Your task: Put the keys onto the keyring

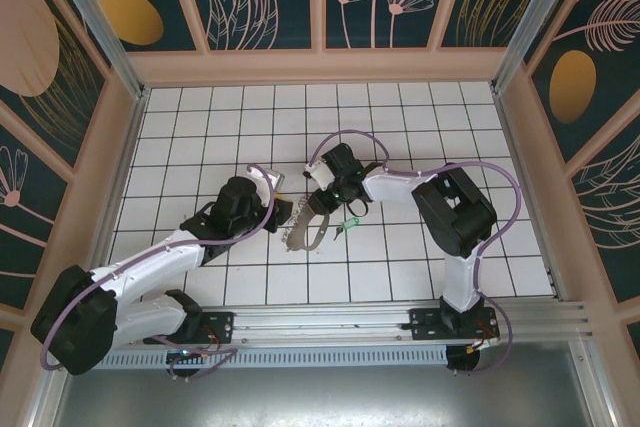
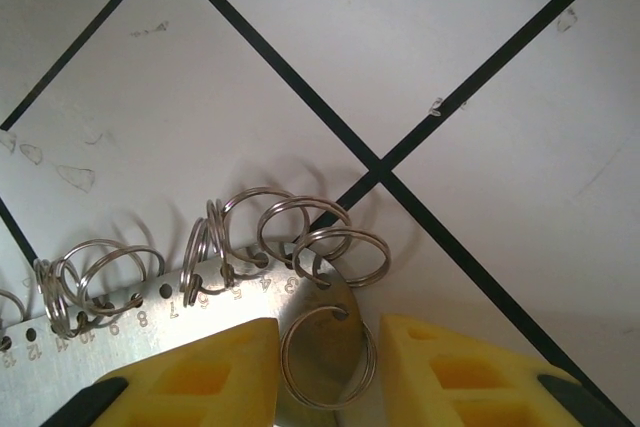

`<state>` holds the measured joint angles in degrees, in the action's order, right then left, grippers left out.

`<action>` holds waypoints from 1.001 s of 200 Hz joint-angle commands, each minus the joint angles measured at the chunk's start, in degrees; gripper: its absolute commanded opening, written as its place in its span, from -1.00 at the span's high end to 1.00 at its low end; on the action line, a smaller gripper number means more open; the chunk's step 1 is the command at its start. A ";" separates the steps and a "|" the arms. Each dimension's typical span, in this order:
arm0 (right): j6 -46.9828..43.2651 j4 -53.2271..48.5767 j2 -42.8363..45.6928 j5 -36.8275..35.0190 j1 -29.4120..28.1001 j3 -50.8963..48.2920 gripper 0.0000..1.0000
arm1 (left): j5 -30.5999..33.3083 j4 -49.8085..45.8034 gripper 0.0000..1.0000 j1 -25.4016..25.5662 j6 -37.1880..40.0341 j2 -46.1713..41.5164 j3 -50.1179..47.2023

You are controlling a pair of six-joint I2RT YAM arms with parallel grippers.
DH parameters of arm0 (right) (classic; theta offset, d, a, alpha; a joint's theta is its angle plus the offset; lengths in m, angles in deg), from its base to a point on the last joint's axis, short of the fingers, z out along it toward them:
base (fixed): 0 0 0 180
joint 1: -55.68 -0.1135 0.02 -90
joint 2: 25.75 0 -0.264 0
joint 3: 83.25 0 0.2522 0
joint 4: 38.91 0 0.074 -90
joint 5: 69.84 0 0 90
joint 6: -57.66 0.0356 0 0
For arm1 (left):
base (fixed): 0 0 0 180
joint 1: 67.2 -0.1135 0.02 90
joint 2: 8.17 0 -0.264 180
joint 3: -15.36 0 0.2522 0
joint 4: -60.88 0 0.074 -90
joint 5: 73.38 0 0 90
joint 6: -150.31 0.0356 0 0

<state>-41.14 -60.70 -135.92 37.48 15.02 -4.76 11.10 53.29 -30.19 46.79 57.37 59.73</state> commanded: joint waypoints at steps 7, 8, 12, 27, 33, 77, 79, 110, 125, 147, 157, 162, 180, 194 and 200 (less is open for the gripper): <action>-1.44 -1.93 1.07 -2.06 -0.64 -0.48 0.29 | 0.42 -0.16 0.31 -0.37 0.73 -0.94 -0.55; -1.46 -1.91 1.04 -2.09 -0.64 -0.48 0.29 | 0.42 -0.13 0.31 -0.37 0.71 -0.94 -0.55; -1.49 -1.90 1.04 -2.11 -0.72 -0.48 0.27 | 0.44 -0.11 0.31 -0.38 0.71 -0.94 -0.51; -1.53 -1.91 1.01 -2.04 -0.73 -0.57 0.24 | 0.49 -0.13 0.31 -0.29 0.70 -1.03 -0.46; -1.53 -1.86 0.93 -2.03 -0.73 -0.56 0.24 | 0.46 -0.13 0.32 -0.43 0.70 -1.03 -0.46; -1.77 -1.81 1.14 -2.18 -0.80 -0.75 0.53 | 0.72 -0.20 0.32 -0.42 0.77 -1.20 -0.54; -1.82 -1.81 1.17 -2.20 -0.81 -0.75 0.56 | 0.67 -0.24 0.32 -0.40 0.77 -1.20 -0.55; -1.88 -1.81 1.40 -2.38 -0.79 -0.77 0.75 | 0.59 -0.09 0.32 -0.43 0.84 -1.11 -0.44; -1.89 -1.81 1.45 -2.38 -0.80 -0.67 0.78 | 0.59 -0.07 0.32 -0.39 0.77 -1.10 -0.46; -1.90 -1.78 1.93 -2.30 -0.82 -0.83 0.84 | 0.60 -0.11 0.33 -0.40 0.81 -1.29 -0.46; -1.94 -1.75 2.16 -2.29 -0.80 -0.83 0.85 | 0.53 -0.11 0.33 -0.45 0.82 -1.32 -0.46; -2.10 -1.70 2.38 -2.25 -0.82 -0.92 0.85 | 0.49 -0.11 0.33 -0.38 0.78 -1.41 -0.46; -2.15 -1.48 3.15 -2.12 -0.81 -1.44 0.84 | 0.28 -0.05 0.33 -0.35 0.69 -1.38 -0.48; -2.11 -1.87 3.30 -2.12 -0.82 -1.52 0.79 | 0.24 -0.02 0.34 -0.44 0.70 -1.39 -0.51; -2.10 -1.97 3.37 -2.12 -0.76 -1.60 0.76 | 0.16 -0.02 0.34 -0.41 0.71 -1.39 -0.46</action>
<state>-42.56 -61.19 -135.22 36.04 14.65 -5.28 11.25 53.31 -30.19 46.79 57.30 59.73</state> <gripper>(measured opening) 0.098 0.333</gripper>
